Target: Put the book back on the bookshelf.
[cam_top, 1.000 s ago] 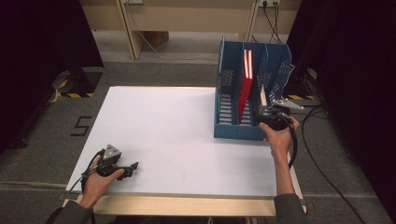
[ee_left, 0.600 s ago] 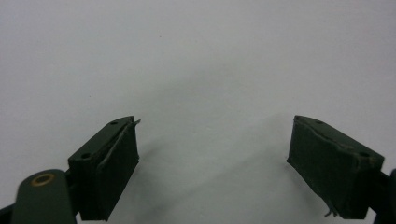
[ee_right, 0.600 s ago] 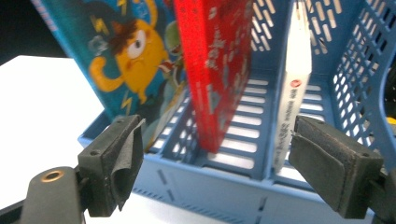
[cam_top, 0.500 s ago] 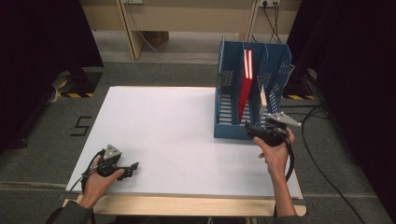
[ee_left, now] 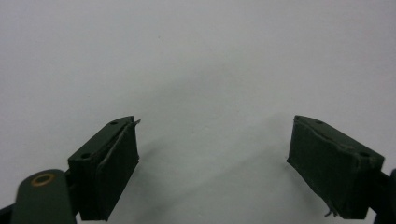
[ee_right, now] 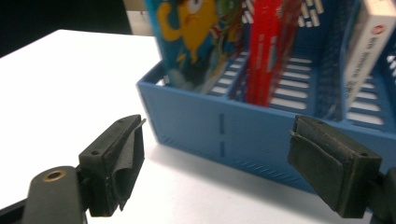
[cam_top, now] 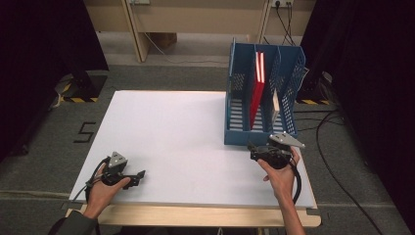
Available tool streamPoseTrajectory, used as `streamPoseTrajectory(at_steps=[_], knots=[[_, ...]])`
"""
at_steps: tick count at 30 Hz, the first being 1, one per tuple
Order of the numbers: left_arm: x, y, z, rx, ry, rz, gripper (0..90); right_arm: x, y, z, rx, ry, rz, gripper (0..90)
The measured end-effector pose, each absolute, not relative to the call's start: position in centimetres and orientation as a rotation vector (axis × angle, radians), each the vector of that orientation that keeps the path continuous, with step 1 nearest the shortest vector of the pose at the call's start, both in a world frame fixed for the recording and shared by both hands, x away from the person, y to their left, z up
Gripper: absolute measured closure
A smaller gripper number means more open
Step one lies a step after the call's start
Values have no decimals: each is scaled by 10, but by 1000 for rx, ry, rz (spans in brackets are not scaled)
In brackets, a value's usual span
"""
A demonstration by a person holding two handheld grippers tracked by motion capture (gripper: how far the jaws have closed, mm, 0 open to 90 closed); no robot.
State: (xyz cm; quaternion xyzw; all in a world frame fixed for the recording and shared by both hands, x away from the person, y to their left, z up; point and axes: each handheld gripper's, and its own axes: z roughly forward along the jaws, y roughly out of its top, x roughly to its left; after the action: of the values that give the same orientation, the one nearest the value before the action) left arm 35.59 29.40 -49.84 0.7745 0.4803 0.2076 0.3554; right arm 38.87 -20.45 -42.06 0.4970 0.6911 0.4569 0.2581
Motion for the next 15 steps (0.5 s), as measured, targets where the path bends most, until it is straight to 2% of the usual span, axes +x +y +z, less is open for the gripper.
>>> streamPoseTrajectory(at_steps=[15], knots=[[355,292,-499,2018,1229,527,150,362,-188,-436,1313,1953,1279,161]])
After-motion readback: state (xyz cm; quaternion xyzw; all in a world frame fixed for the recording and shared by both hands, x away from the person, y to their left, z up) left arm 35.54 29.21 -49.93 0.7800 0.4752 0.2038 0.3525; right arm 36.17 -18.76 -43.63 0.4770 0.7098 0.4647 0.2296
